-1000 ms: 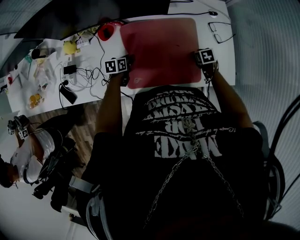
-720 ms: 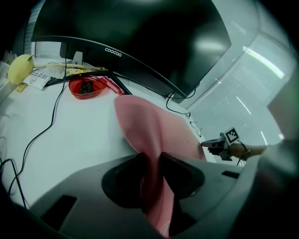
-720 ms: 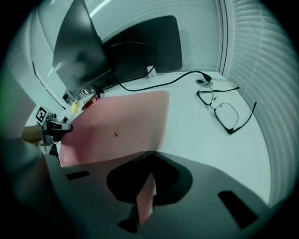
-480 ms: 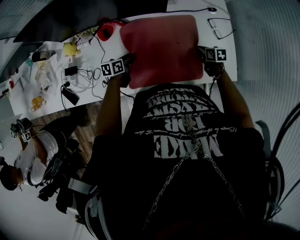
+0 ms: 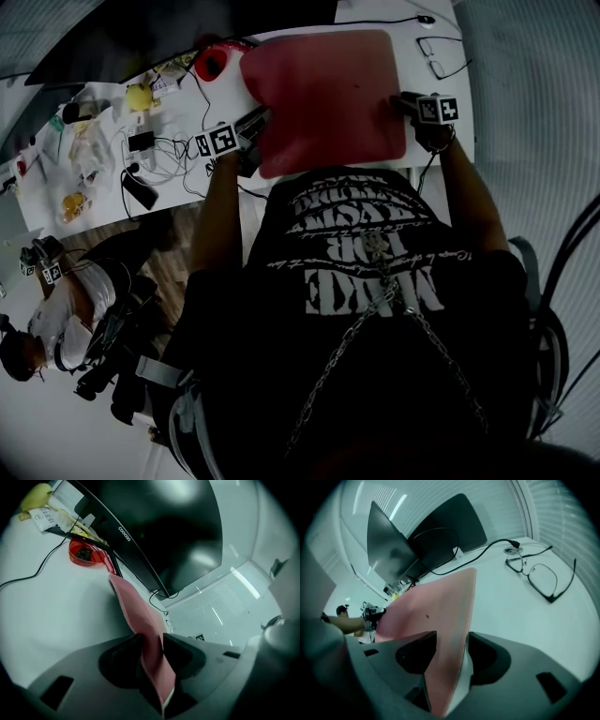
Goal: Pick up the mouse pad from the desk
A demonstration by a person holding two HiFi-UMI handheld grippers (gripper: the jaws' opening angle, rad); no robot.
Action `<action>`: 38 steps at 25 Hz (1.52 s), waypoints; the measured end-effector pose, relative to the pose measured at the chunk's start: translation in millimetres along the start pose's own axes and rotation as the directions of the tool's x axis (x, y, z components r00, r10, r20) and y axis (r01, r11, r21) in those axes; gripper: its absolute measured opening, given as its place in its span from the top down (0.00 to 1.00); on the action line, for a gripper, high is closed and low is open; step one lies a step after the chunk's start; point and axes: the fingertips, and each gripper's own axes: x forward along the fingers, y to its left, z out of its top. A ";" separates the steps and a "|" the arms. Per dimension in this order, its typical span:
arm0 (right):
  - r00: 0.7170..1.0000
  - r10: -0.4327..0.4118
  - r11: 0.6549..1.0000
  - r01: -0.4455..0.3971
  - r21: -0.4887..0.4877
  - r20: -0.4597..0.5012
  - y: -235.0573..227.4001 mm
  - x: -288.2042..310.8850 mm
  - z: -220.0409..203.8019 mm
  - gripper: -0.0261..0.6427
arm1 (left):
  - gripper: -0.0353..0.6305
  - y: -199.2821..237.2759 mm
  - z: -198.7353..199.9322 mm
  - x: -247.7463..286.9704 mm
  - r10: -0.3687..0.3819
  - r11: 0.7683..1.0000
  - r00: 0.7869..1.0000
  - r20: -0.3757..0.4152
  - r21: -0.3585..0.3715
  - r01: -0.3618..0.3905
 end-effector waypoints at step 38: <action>0.939 0.344 0.929 -0.336 0.159 -0.025 41.1 -6.8 -26.3 0.65 | 0.71 41.4 -12.3 -7.5 0.122 0.991 0.979 -0.165 0.075 -0.110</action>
